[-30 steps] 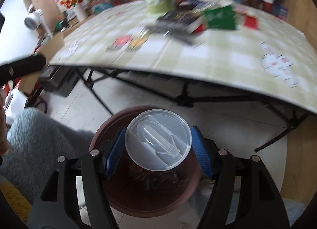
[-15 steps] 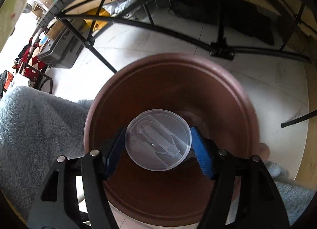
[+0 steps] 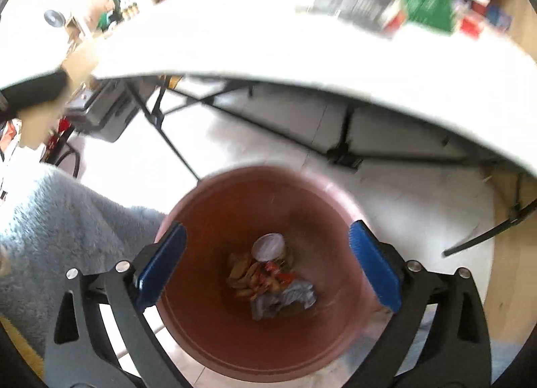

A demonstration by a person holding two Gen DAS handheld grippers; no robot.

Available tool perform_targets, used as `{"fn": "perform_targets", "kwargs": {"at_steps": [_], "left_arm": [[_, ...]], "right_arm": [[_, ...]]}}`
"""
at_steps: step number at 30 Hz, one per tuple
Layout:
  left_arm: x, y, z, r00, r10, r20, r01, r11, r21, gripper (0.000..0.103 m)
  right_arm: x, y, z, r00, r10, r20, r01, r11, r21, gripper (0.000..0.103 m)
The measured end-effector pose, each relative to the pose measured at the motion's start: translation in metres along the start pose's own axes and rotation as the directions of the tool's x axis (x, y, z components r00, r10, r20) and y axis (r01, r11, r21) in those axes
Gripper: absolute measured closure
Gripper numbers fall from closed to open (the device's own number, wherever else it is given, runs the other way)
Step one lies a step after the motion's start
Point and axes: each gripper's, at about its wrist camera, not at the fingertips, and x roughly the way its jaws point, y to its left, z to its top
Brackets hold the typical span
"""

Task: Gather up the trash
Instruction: 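Lower the beige lid into the brown bin and open the left tool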

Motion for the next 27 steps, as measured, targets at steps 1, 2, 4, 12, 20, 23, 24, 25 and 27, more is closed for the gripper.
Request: {"fn": "perform_targets", "kwargs": {"at_steps": [1, 2, 4, 12, 20, 23, 24, 25, 27], "left_arm": [[0.0, -0.002, -0.001, 1.0, -0.002, -0.001, 0.002, 1.0, 0.007, 0.02], [0.0, -0.004, -0.001, 1.0, -0.004, -0.003, 0.004, 1.0, 0.013, 0.02], [0.001, -0.008, -0.004, 1.0, -0.01, -0.01, 0.011, 1.0, 0.027, 0.02], [0.026, -0.031, -0.022, 0.995, -0.024, -0.097, 0.035, 0.993, 0.114, 0.02], [0.064, -0.053, -0.045, 0.973, -0.015, -0.23, 0.066, 0.974, 0.216, 0.019], [0.079, -0.058, -0.055, 0.96, -0.009, -0.28, 0.078, 0.969, 0.235, 0.019], [0.083, -0.059, -0.058, 0.957, -0.004, -0.291, 0.077, 0.967, 0.242, 0.019], [0.087, -0.06, -0.06, 0.953, 0.003, -0.302, 0.075, 0.966, 0.247, 0.019], [0.092, -0.062, -0.064, 0.95, 0.001, -0.314, 0.083, 0.964, 0.254, 0.018]], "right_arm": [[-0.013, -0.004, 0.003, 0.999, -0.017, 0.039, 0.017, 1.0, 0.003, 0.006], [-0.026, -0.009, 0.006, 0.997, -0.037, 0.074, 0.037, 0.999, 0.009, 0.006], [-0.047, -0.015, 0.011, 0.989, -0.072, 0.132, 0.069, 0.997, 0.025, 0.006], [-0.11, -0.054, 0.029, 0.942, -0.174, 0.288, 0.136, 0.98, 0.147, 0.006], [-0.136, -0.082, 0.027, 0.92, -0.214, 0.33, 0.142, 0.963, 0.229, 0.006], [-0.14, -0.084, 0.025, 0.916, -0.221, 0.334, 0.147, 0.961, 0.233, 0.006], [-0.141, -0.084, 0.024, 0.916, -0.223, 0.335, 0.149, 0.961, 0.233, 0.006], [-0.141, -0.084, 0.024, 0.916, -0.223, 0.334, 0.15, 0.961, 0.232, 0.006], [-0.14, -0.084, 0.023, 0.918, -0.223, 0.329, 0.15, 0.961, 0.233, 0.006]]}}
